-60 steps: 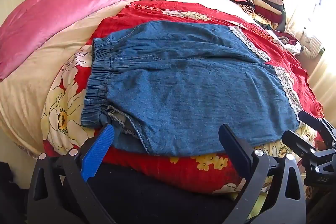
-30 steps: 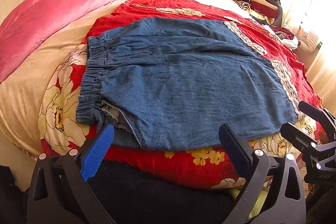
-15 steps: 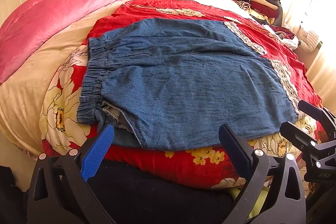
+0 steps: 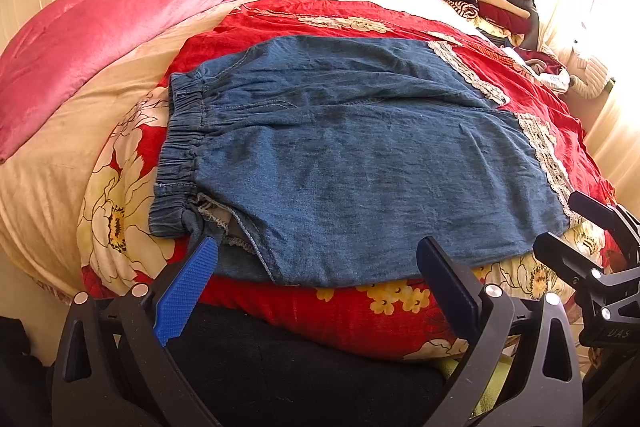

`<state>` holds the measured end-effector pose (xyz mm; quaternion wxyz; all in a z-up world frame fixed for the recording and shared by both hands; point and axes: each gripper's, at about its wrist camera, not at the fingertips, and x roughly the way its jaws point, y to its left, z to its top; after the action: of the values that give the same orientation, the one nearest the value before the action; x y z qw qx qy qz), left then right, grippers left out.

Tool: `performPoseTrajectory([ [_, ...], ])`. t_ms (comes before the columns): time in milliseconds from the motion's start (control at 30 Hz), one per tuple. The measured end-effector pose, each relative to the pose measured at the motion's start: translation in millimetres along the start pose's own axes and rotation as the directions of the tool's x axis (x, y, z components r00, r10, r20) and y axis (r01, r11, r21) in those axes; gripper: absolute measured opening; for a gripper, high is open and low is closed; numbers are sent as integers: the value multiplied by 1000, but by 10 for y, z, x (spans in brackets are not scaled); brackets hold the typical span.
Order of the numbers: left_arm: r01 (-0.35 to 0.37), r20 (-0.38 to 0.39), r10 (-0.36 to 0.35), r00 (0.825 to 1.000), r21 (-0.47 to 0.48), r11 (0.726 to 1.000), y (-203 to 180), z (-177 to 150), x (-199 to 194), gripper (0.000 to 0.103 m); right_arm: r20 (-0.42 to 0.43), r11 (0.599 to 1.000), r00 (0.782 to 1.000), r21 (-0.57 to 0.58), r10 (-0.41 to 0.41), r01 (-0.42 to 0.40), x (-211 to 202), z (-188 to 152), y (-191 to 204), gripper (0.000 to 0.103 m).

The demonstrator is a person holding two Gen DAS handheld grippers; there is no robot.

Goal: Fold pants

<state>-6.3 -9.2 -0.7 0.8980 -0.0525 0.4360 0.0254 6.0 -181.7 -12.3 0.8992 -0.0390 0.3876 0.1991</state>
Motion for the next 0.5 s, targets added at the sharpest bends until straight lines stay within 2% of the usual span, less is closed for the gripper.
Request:
performPoseTrajectory([
  [500, -8, 15, 9, 1000, -7, 1000, 38, 41, 1, 99, 3, 1000, 1000, -11, 4, -4, 17, 3, 31, 95],
])
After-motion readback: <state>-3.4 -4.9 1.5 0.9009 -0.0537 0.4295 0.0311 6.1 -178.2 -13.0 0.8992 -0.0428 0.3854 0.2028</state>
